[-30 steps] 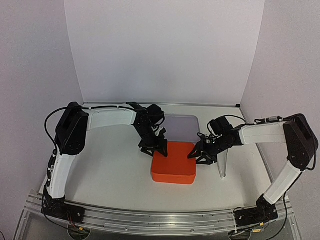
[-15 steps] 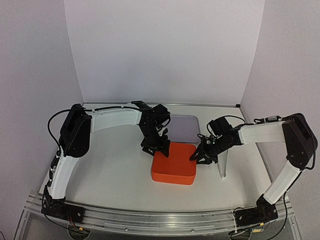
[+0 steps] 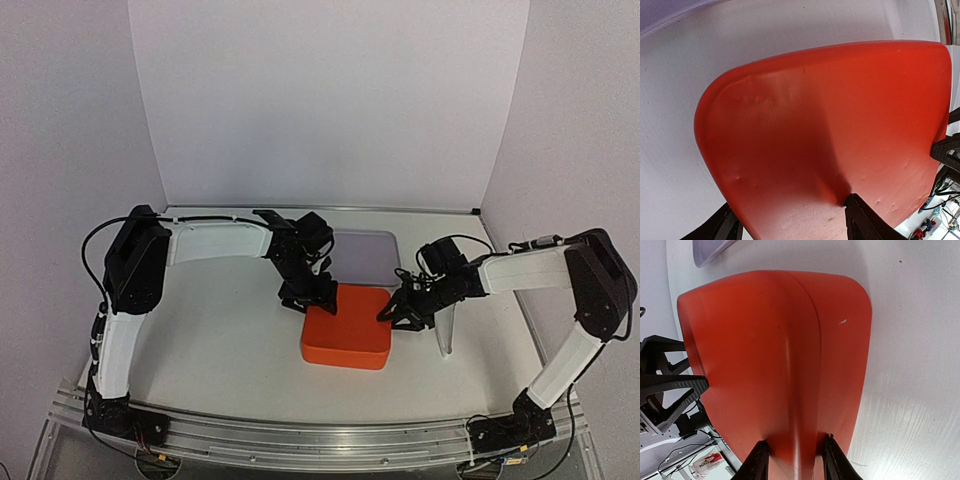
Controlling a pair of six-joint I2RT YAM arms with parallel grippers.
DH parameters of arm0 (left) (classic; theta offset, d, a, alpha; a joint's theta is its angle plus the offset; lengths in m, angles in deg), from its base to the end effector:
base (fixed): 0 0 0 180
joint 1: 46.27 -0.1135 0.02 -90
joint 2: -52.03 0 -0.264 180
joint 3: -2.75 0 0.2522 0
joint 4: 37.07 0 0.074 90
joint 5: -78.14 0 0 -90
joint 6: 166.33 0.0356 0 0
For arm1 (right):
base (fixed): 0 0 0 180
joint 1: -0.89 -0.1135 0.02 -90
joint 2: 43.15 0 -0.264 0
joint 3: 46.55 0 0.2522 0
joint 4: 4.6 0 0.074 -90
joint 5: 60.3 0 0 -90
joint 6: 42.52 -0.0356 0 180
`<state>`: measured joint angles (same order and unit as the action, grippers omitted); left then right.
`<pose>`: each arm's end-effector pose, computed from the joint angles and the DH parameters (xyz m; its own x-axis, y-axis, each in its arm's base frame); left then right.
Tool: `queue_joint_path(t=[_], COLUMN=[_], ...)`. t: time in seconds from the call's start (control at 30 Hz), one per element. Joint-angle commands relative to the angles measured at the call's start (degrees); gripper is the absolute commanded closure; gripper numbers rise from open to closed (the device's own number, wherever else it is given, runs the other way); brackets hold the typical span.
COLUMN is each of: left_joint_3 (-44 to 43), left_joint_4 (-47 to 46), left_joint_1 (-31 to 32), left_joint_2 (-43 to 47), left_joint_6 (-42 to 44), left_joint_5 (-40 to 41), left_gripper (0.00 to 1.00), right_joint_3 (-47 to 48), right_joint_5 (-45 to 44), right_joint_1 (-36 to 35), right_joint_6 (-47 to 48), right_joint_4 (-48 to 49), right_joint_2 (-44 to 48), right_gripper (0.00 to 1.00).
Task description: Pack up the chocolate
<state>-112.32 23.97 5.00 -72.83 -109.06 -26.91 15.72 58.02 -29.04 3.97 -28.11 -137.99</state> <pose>0.2775 -0.3607 0.1849 -0.9333 0.3291 -0.1436 0.3591 0.8507 -0.3839 0.2633 0.1711 0.1534 -0.9819 0.1340 -0.1337 0.0102 0.7426 0.6697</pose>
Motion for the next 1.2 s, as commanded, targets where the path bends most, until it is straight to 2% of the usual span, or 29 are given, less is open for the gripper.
queue_joint_path(t=[0.0,0.1,0.2,0.33,0.43,0.57,0.8,1.03,1.17], left_joint_3=[3.73,3.68,4.87,8.45,12.59,20.02,26.49,31.51,34.49], left_joint_4=[-1.02,-1.54,-2.96,-5.12,-7.48,-13.78,-21.07,-23.52,-24.24], left_joint_1=[1.94,0.59,-0.34,-0.48,-0.52,-0.55,-0.76,-0.89,-0.91], left_joint_2=[-1.71,0.49,3.27,7.52,10.68,14.18,15.04,15.3,15.37], left_joint_6=[-1.0,-1.57,-1.96,-2.24,-2.03,-1.49,-2.55,-4.82,-6.09], left_joint_5=[2.95,5.44,6.3,5.6,2.73,-5.13,-13.83,-15.27,-16.43], left_gripper=[0.26,0.15,0.06,0.0,0.0,0.0,0.02,0.16,0.24], right_joint_3=[0.68,1.74,2.11,1.02,-0.78,-2.47,-1.4,-2.99,-3.91], right_joint_5=[-4.71,-5.03,-4.61,-2.05,-0.61,2.26,1.96,0.56,-1.45], right_joint_1=[-2.27,-2.26,-2.28,-2.26,-2.29,-2.61,-5.88,-6.73,-6.73], right_joint_6=[-0.05,-0.62,-0.36,-1.14,-1.63,-2.53,-2.03,-3.19,-0.66], right_joint_4=[-3.48,-4.42,-5.52,-6.19,-6.87,-6.95,-6.79,-5.64,-5.17], right_joint_2=[-3.32,-1.18,0.66,3.2,4.94,5.61,3.64,1.5,0.2], right_gripper=[0.56,0.47,0.43,0.37,0.35,0.33,0.33,0.41,0.51])
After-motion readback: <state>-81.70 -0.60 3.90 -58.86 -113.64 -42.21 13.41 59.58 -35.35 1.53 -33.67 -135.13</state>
